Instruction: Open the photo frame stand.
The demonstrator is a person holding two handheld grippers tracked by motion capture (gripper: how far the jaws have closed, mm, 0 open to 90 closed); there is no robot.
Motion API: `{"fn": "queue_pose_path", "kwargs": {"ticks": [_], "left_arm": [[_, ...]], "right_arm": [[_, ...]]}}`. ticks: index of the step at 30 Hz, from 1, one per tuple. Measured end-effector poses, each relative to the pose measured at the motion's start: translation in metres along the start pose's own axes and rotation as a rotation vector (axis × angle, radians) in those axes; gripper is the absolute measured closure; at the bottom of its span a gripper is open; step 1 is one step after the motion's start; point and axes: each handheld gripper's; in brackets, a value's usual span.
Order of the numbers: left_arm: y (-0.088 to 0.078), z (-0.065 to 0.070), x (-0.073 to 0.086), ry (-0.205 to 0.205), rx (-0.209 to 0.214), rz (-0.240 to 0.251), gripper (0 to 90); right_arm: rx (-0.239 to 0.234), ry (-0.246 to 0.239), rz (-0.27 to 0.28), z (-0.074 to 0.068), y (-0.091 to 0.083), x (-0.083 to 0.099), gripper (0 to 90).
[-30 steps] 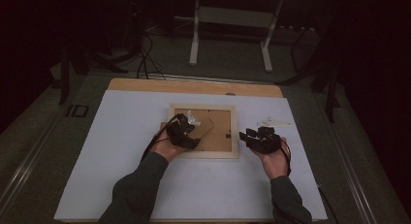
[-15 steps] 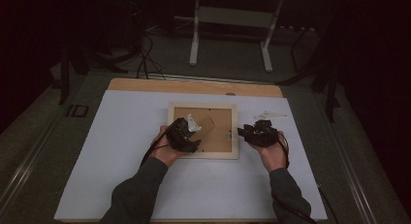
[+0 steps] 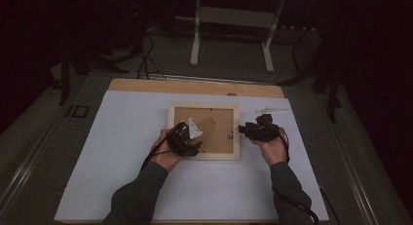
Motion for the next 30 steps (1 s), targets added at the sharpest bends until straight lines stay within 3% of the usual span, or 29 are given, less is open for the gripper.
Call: {"fn": "queue_pose_path", "kwargs": {"ticks": [6,11,20,30], "left_arm": [[-0.002,0.003,0.000,0.016,-0.012,0.010,39.1],[-0.003,0.005,0.002,0.020,-0.020,0.026,39.1],[-0.008,0.012,0.004,0.070,-0.052,0.058,39.1],[-0.010,0.014,0.007,0.098,-0.058,0.086,39.1]], "right_arm": [[-0.025,0.035,-0.011,0.004,0.005,-0.003,52.8],[-0.035,0.032,-0.036,0.002,0.012,-0.009,50.6],[-0.048,0.017,-0.061,0.004,0.019,-0.013,51.9],[-0.142,0.066,-0.046,0.012,0.022,-0.012,56.9]]}}
Point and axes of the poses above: each handheld gripper's, and its own axes: y roughly forward along the jaws, x roughly out of its underside, z roughly to its right, and after that the axes turned 6 degrees about z, right-handed
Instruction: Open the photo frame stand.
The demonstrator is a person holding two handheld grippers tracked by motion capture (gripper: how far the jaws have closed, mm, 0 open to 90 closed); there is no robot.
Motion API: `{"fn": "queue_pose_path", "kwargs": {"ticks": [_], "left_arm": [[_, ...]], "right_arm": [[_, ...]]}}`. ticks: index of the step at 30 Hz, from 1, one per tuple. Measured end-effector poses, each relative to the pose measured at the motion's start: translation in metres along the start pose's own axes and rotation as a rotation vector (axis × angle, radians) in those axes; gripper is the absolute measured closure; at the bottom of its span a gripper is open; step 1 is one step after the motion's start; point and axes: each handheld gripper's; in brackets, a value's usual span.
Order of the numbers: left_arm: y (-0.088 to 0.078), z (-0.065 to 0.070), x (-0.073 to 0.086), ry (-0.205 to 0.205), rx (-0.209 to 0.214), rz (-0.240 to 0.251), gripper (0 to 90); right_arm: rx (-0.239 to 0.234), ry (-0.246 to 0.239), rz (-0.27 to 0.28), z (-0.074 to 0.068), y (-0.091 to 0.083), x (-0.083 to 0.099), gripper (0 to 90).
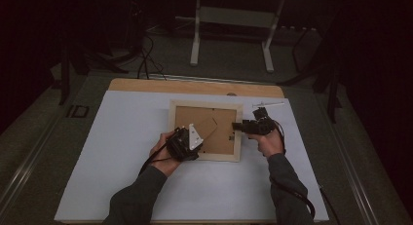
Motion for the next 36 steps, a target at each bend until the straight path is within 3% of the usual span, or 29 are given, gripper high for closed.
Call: {"fn": "queue_pose_path", "kwargs": {"ticks": [6,20,26,33,36], "left_arm": [[0.000,-0.001,0.000,-0.008,0.011,0.004,39.0],[0.000,-0.020,0.001,-0.165,0.153,-0.023,36.8],[0.002,-0.035,0.007,-0.280,0.258,-0.047,39.3],[0.005,-0.043,0.011,-0.367,0.382,-0.067,44.7],[0.005,-0.046,0.011,-0.383,0.398,-0.071,48.4]], "right_arm": [[-0.007,0.021,0.028,0.001,-0.005,0.004,59.0],[0.017,0.015,0.036,-0.003,-0.006,0.005,59.1],[0.019,0.008,0.038,-0.004,-0.007,0.005,59.0],[0.022,0.002,0.044,-0.005,-0.007,0.006,58.9],[0.025,-0.004,0.044,-0.006,-0.008,0.006,58.8]]}}
Point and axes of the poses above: each handheld gripper's, and its own axes: y roughly forward along the jaws, x roughly out of its underside, z roughly to its right, and after that the axes turned 6 degrees about z, right-handed
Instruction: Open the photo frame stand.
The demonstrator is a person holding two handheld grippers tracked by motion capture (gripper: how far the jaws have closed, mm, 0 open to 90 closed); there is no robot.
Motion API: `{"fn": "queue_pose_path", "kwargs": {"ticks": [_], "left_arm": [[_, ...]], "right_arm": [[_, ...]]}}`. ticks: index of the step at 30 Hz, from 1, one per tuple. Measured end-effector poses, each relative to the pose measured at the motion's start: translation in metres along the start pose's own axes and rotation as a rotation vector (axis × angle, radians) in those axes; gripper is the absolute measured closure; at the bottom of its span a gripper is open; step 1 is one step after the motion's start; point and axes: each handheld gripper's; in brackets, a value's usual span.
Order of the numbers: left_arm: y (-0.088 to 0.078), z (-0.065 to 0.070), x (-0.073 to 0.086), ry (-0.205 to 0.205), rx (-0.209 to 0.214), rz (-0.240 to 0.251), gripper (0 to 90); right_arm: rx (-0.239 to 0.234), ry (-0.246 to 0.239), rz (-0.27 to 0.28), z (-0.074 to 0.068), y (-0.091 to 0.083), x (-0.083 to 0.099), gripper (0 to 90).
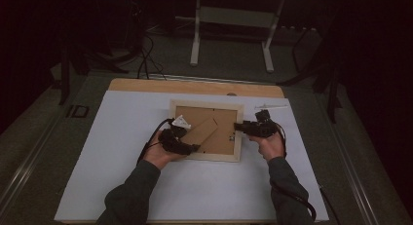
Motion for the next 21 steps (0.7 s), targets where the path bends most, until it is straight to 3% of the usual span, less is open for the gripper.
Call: {"fn": "queue_pose_path", "kwargs": {"ticks": [4,21], "left_arm": [[-0.0013,-0.0011,-0.0005,-0.003,0.016,-0.002,52.7],[0.0030,0.0054,-0.0050,0.037,-0.023,-0.001,58.0]], "right_arm": [[0.002,-0.011,0.002,-0.0013,-0.0010,-0.0002,58.8],[0.042,-0.062,0.032,-0.0065,-0.0087,-0.0044,59.6]]}}
Point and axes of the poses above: each handheld gripper's, and its own axes: y roughly forward along the jaws, x roughly out of its underside, z roughly to its right, and after that the axes turned 6 degrees about z, right-handed
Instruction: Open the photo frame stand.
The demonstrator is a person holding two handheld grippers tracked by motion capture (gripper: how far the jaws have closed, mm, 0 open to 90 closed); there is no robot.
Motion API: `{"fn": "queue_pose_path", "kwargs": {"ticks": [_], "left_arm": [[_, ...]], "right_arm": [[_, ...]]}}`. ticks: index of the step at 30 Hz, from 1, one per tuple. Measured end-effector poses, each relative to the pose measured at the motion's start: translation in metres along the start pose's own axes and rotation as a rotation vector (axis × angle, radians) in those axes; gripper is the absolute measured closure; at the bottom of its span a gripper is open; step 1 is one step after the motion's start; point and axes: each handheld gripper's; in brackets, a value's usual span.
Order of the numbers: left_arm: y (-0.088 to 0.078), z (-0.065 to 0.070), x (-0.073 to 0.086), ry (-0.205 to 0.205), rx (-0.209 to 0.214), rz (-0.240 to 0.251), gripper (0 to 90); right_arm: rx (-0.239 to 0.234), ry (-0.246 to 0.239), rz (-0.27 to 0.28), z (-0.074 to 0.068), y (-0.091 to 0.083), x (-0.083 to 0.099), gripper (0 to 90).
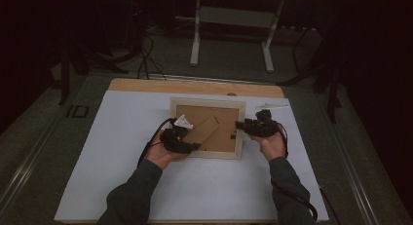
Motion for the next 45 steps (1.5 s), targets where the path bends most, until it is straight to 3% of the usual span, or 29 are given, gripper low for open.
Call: {"fn": "queue_pose_path", "kwargs": {"ticks": [22,45], "left_arm": [[0.003,0.007,-0.008,0.040,-0.042,0.014,64.6],[0.002,0.014,-0.011,0.069,-0.072,0.033,67.9]], "right_arm": [[0.032,-0.021,0.068,-0.004,-0.010,-0.006,61.9],[0.076,-0.094,0.098,-0.014,-0.015,-0.011,62.4]]}}
Point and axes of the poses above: each handheld gripper's, and its own axes: y roughly forward along the jaws, x roughly out of its underside, z roughly to its right, and after that the axes turned 6 degrees about z, right-handed
